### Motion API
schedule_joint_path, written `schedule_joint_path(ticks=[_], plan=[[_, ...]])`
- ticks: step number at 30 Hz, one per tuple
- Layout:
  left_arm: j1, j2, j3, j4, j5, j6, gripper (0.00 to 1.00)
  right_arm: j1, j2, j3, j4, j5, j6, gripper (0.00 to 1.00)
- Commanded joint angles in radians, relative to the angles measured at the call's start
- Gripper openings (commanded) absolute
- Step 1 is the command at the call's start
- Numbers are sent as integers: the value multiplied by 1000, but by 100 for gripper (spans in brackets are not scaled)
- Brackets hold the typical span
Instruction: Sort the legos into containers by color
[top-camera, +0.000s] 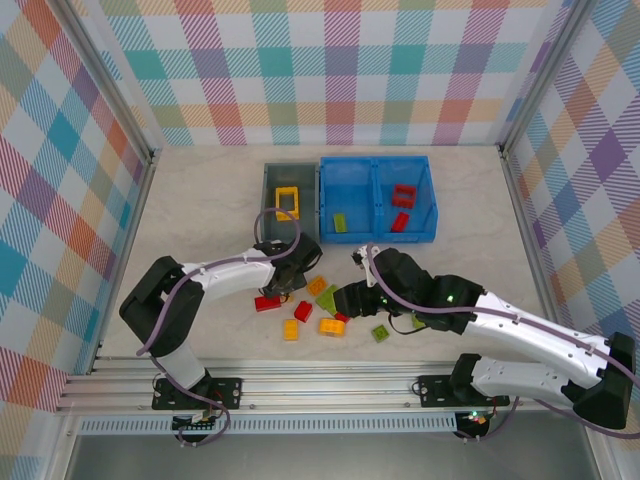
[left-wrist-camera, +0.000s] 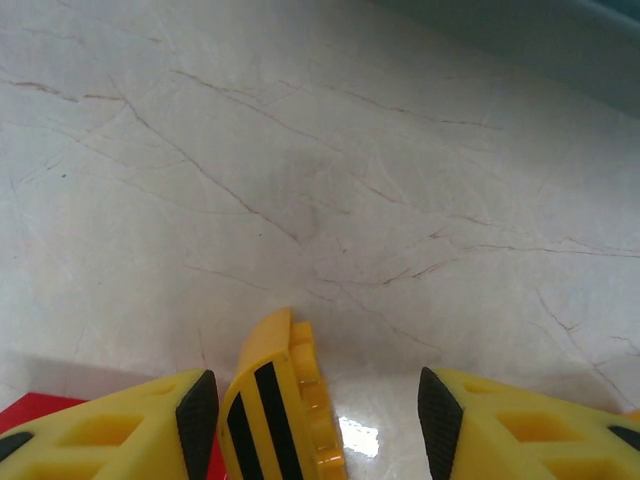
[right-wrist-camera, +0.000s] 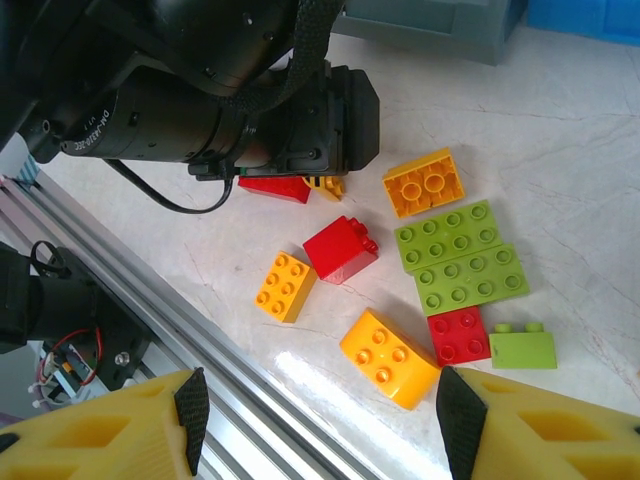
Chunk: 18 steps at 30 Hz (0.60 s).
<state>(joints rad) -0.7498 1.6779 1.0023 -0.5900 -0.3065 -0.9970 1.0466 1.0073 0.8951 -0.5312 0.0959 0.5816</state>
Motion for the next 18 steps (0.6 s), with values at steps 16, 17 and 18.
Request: schedule_joint_path(ticks=[16,17,18], plan=[[32,-19,-10,-9,-48,99,58,9,-36,-30,38,8,39,64],[36,-15,-17,16,-45,118,58,7,-35,-31,38,7,41,64],[39,-8,-22,37,-31,133,58,8,-36,-31,37,3,40,64]])
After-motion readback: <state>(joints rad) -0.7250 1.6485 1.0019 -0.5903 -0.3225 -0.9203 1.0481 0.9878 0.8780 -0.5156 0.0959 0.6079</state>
